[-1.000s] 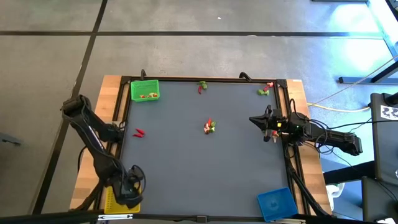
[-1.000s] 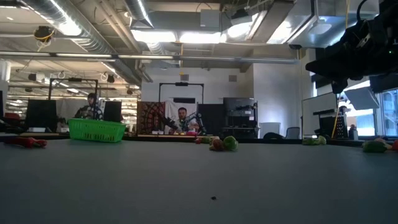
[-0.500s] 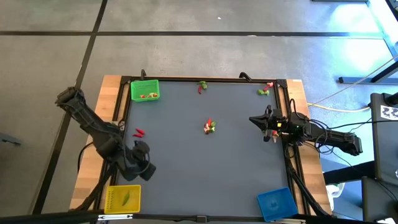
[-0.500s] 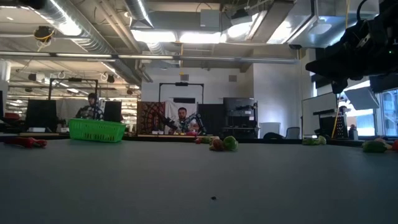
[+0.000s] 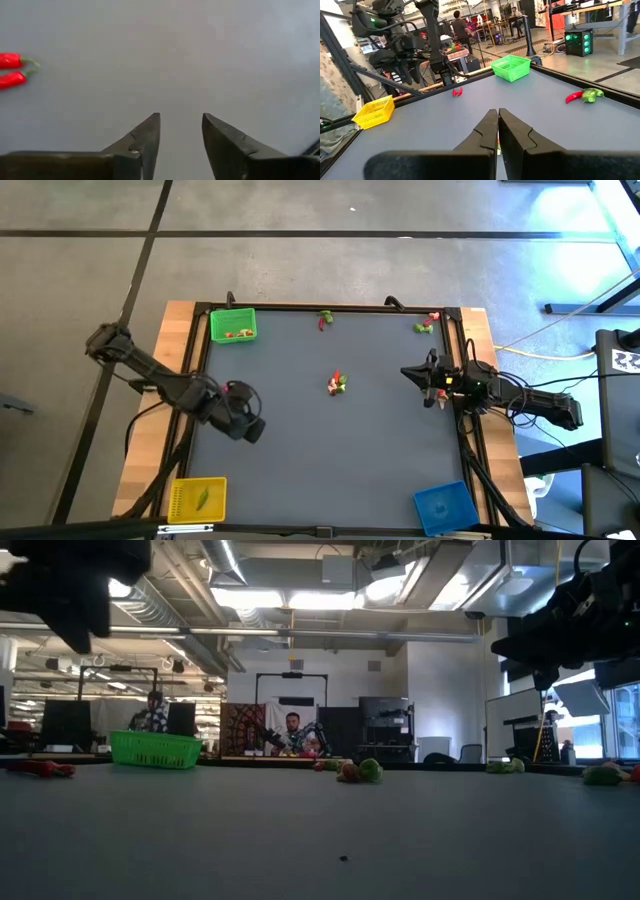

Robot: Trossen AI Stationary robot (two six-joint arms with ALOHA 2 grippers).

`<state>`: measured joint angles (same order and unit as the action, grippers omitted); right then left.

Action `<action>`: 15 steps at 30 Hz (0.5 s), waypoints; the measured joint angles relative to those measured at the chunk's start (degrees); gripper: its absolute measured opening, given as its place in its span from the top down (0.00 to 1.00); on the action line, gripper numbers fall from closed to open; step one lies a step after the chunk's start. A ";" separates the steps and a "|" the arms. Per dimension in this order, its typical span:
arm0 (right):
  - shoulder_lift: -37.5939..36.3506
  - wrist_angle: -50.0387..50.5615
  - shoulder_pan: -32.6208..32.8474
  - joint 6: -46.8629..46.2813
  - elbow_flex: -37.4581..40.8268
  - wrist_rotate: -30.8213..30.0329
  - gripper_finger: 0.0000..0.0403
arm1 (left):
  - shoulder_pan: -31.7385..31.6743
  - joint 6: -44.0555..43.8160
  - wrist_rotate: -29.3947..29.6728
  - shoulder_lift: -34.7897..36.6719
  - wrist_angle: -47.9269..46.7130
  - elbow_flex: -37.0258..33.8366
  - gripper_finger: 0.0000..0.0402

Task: Sort produce into baskets
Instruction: Put the red chili pepper into the yellow bin

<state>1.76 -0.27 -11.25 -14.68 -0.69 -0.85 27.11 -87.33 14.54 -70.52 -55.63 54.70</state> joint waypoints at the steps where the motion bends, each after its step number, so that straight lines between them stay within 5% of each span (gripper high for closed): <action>1: -0.02 -0.04 -0.02 0.00 0.00 -0.15 0.96 | -1.20 1.34 -0.36 0.00 -0.24 0.00 0.59; 8: 0.00 -0.04 -0.01 0.00 0.00 -0.19 0.96 | -11.07 8.67 -3.14 0.00 -5.35 0.00 0.40; 15: 0.00 -0.05 -0.01 0.00 0.00 -0.27 0.96 | -18.61 19.19 -3.95 0.00 -7.01 0.00 0.37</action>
<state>1.76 -0.32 -11.26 -14.68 -0.69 -1.12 8.51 -68.14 10.59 -70.52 -62.64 54.70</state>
